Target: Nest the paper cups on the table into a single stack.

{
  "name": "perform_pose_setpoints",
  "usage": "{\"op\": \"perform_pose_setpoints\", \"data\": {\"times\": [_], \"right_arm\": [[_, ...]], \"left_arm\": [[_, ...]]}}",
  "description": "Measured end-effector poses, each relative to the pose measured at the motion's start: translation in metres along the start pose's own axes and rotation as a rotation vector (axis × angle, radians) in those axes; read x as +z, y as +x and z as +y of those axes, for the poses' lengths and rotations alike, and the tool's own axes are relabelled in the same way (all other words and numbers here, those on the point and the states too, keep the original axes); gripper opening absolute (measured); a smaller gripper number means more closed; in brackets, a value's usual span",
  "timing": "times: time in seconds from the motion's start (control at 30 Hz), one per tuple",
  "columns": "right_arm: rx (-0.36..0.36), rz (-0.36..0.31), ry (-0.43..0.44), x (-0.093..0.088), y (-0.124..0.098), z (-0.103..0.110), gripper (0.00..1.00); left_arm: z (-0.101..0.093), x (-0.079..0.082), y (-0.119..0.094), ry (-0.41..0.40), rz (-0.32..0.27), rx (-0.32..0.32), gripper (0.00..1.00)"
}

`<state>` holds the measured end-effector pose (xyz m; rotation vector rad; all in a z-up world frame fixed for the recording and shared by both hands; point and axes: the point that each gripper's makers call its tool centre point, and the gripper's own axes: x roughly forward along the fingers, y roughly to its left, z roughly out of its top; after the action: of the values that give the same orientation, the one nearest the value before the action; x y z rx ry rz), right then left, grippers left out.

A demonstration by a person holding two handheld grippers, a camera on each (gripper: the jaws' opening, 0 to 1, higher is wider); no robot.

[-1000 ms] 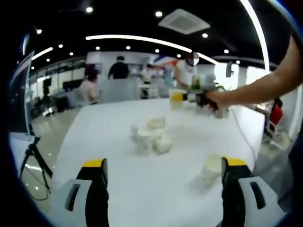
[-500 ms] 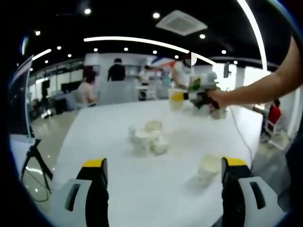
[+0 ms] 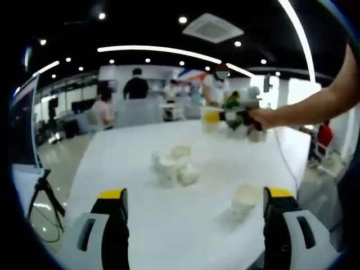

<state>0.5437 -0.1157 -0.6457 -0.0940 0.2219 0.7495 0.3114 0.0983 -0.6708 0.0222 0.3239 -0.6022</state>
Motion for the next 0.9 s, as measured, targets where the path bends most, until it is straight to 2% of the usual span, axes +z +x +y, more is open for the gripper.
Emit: {"op": "perform_pose_setpoints", "data": {"times": [0.2, 0.27, 0.4, 0.9], "right_arm": [[0.001, 0.002, 0.002, 0.000, -0.007, 0.007, 0.35], [0.003, 0.001, 0.002, 0.000, -0.008, 0.011, 0.35], [0.009, 0.000, -0.003, 0.001, -0.011, 0.017, 0.35], [0.011, 0.001, 0.019, -0.007, -0.024, 0.041, 0.35]], "left_arm": [[0.000, 0.002, 0.000, 0.011, 0.000, -0.001, 0.98], [-0.002, 0.007, -0.001, 0.044, -0.023, -0.013, 0.98], [0.000, 0.007, 0.000, 0.071, 0.008, -0.015, 0.98], [0.004, 0.006, -0.001, 0.057, 0.030, -0.031, 0.98]]}}
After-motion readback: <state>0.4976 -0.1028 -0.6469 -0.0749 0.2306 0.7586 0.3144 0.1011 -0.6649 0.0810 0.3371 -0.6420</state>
